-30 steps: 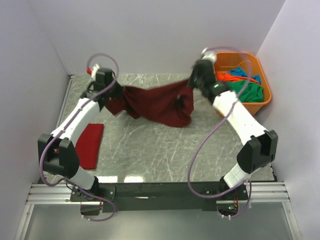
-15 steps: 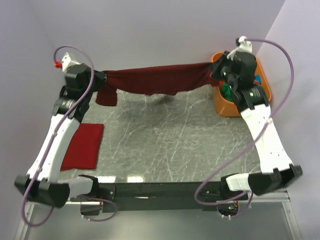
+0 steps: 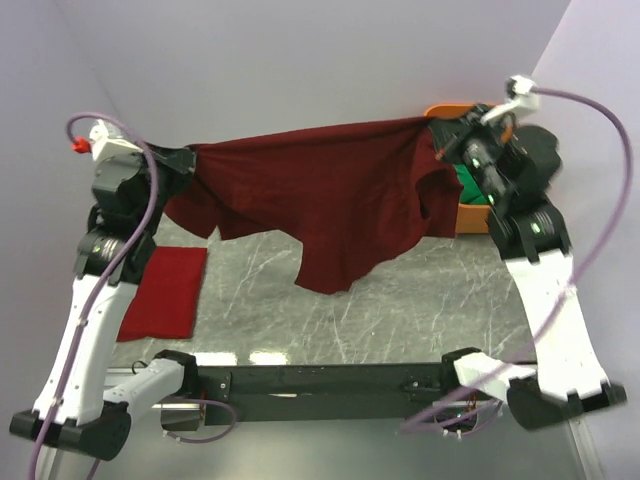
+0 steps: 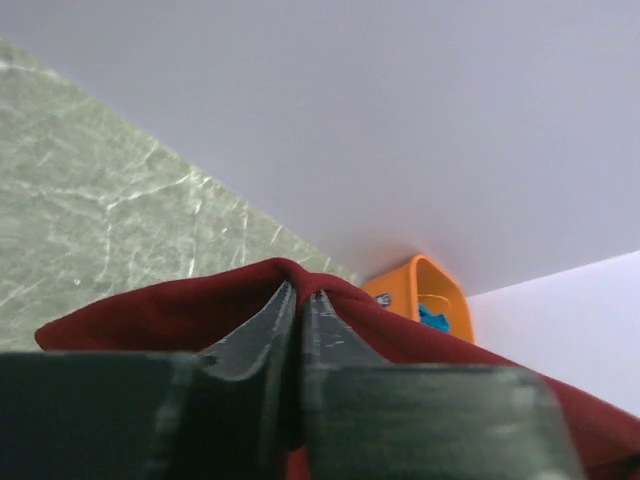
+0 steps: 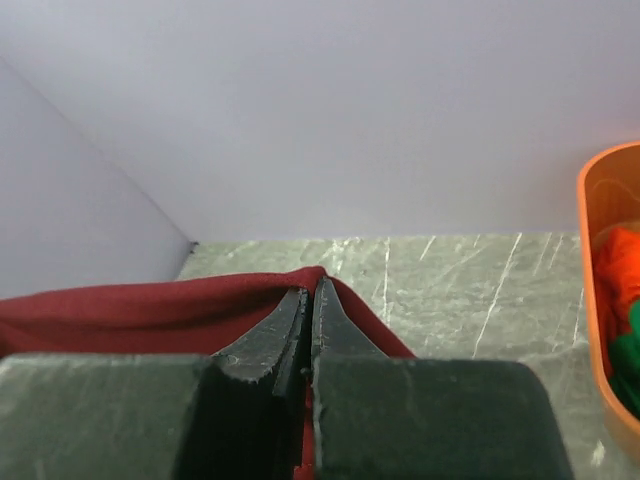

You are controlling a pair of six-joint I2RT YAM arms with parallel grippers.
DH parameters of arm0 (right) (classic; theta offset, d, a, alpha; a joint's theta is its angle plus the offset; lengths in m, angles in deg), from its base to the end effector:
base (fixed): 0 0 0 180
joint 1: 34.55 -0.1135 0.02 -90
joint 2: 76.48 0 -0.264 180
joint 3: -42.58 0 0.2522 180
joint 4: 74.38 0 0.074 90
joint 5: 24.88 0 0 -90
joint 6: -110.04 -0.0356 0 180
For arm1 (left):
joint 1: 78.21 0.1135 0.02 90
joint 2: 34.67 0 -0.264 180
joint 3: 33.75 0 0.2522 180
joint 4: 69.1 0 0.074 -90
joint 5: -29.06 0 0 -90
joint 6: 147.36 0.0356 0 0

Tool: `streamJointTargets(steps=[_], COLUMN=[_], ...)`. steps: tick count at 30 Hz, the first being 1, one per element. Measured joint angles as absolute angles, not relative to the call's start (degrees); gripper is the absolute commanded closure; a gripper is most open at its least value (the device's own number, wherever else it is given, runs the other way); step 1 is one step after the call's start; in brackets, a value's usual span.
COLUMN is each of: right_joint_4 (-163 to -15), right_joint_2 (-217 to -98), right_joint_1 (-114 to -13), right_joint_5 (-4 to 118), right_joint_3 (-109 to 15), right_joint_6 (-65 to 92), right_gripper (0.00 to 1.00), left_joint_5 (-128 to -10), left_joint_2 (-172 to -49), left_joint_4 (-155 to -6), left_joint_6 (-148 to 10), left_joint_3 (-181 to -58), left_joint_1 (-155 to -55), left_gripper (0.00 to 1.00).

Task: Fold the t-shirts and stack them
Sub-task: Flatten the tshirt out

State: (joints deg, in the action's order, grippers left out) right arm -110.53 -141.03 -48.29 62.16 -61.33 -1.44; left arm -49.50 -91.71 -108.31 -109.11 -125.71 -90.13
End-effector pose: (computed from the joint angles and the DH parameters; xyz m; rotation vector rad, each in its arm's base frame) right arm 0.2045 0.0519 0.5180 0.0619 1.5370 0.5299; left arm 0.1891 -0.0327 0.4712 -0.7198 1.5279 -0.6799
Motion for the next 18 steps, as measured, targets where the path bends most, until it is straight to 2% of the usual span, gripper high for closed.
streamJointTargets(steps=[1,2,3,4,6,9,11,14,18], right_joint_4=[-109.3,-108.5,-107.9,-107.3,-108.0,-110.7,-112.3,-114.0,-111.2], right_joint_2=[-143.0,-145.1,-148.9,-152.9,-162.0,-177.3,-181.3,-179.5,-167.8], right_joint_1=[-48.3,-48.2,-48.1,-48.0,-47.8,-47.6,-47.7,-48.2,-50.0], right_joint_5=[61.7,61.4,61.2,61.0,61.0,61.0,61.6,63.1,65.5], right_joint_3=[-61.9,-62.4,-63.8,-65.6,-71.5,-80.0,-78.3,-67.1,-47.0], right_joint_6=[-1.1,-0.8,-0.3,0.0,0.3,1.0,0.4,-1.3,-4.5], right_gripper=[1.00,0.98,0.91,0.72,0.50,0.44,0.39,0.39,0.39], left_joint_5=[-49.5,-49.5,-49.5,-49.5,-49.8,-51.1,-51.5,-50.5,-48.8], left_joint_2=[-92.2,-93.6,-95.0,-97.2,-102.5,-111.9,-114.9,-113.3,-107.2], left_joint_4=[-107.9,-107.0,-106.1,-105.3,-104.5,-104.8,-105.7,-106.5,-106.5], left_joint_6=[-109.1,-108.9,-108.5,-108.4,-108.3,-108.0,-108.0,-108.5,-110.7], left_joint_3=[-125.1,-124.0,-123.2,-122.5,-122.7,-123.5,-122.9,-119.9,-113.0], left_joint_1=[-90.1,-90.0,-90.0,-89.8,-89.4,-88.8,-88.6,-88.5,-88.5], left_gripper=[0.81,0.64,0.53,0.42,0.27,0.24,0.23,0.24,0.28])
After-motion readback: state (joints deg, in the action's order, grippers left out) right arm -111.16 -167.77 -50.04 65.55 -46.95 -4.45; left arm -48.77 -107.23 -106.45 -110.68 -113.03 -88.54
